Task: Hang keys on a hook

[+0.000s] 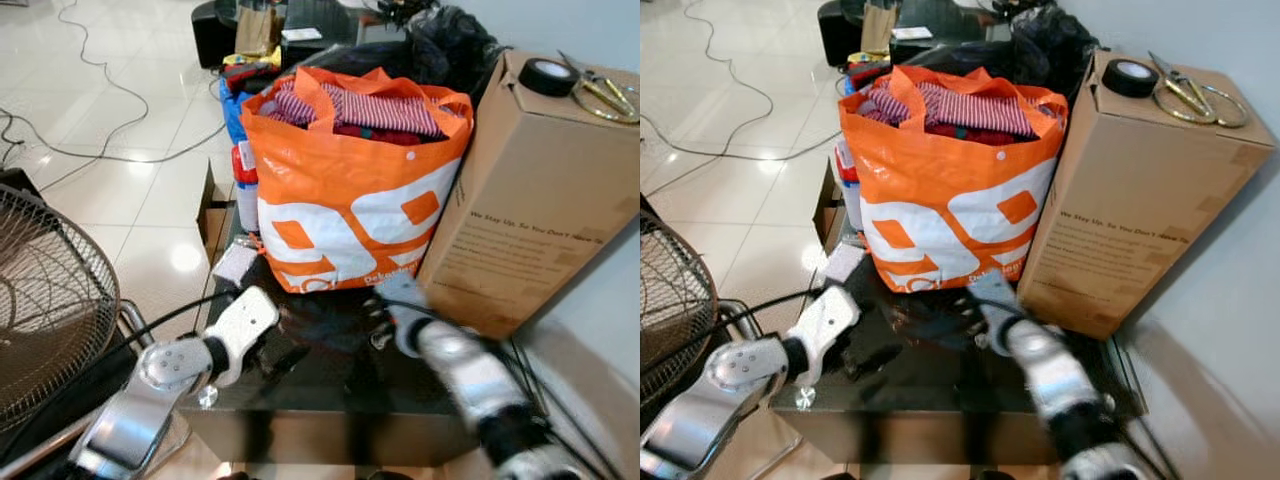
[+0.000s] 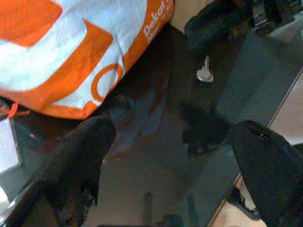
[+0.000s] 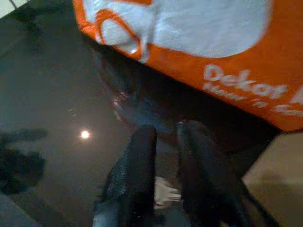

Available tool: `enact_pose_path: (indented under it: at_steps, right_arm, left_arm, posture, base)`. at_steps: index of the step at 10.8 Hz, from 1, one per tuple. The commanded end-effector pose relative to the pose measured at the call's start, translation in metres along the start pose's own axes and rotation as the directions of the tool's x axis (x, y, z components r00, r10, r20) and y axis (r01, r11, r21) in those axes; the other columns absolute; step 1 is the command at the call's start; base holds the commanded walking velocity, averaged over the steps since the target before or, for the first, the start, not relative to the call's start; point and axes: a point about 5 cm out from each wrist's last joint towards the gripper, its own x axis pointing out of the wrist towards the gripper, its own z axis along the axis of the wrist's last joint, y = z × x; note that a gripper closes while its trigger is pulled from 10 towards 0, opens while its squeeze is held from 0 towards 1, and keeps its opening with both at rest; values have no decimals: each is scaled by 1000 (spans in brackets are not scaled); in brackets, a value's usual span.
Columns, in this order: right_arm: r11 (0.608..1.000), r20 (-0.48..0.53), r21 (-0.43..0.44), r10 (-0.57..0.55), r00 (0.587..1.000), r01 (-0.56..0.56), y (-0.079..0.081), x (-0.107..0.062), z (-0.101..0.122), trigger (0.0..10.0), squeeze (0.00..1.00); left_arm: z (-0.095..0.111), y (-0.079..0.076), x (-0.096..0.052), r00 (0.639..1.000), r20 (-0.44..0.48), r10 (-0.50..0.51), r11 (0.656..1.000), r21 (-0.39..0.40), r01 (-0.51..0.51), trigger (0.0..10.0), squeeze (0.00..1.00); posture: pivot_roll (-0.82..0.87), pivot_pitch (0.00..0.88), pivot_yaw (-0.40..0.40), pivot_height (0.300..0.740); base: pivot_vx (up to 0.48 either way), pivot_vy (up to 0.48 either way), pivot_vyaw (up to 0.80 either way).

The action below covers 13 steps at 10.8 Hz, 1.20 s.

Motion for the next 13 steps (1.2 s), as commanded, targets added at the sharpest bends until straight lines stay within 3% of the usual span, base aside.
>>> enact_pose_path:
  at_steps: [1, 4, 7, 9, 10, 11, 12, 13]
  right_arm:
    - [999, -18, -16, -32, 999, 32, -3, 3, -4, 10000, 1000]
    - [1000, -109, -5, -29, 994, 29, 0, 14, -24, 10000, 1000]
    - [984, -128, 127, -109, 986, 126, -7, 17, -30, 10000, 1000]
    - [977, -167, 120, -157, 973, 179, -5, 19, -34, 10000, 1000]
    - [971, -190, 141, -165, 968, 193, -4, 20, -36, 10000, 784]
    - [960, -238, 199, -148, 960, 198, 0, 20, -42, 10000, 0]
    - [946, -253, 265, -121, 960, 189, 5, 21, -45, 10000, 0]
    - [944, -261, 276, -107, 959, 180, 9, 21, -47, 10000, 0]
  left_arm:
    - [4, -1, -2, 1000, 12, -8, 999, 31, 7, 10000, 0]
    - [-4, -7, -25, 998, -45, -38, 999, 31, 40, 10000, 0]
    - [-8, -16, -39, 996, -71, -48, 999, 14, 49, 10000, 0]
    - [-10, -21, -47, 995, -88, -48, 999, -1, 48, 10000, 0]
    - [-11, -22, -49, 994, -94, -47, 999, -6, 47, 10000, 0]
    - [-12, -24, -50, 994, -101, -45, 999, -14, 43, 10000, 0]
    - [-12, -24, -50, 994, -104, -40, 999, -21, 38, 10000, 0]
    - [-12, -25, -51, 994, -106, -40, 999, -24, 37, 10000, 0]
  posture:
    - [-73, 0, -27, 740]
    - [-25, 45, -34, 740]
    - [-6, 83, -42, 740]
    - [2, 96, -50, 740]
    - [5, 101, -55, 740]
    - [6, 103, -60, 740]
    - [6, 103, -60, 740]
    - [4, 103, -63, 740]
  base:
    - [0, 0, 0]
    - [0, 0, 0]
    - [0, 0, 0]
    - [0, 0, 0]
    - [0, 0, 0]
    - [0, 0, 0]
    - [0, 0, 0]
    - [0, 0, 0]
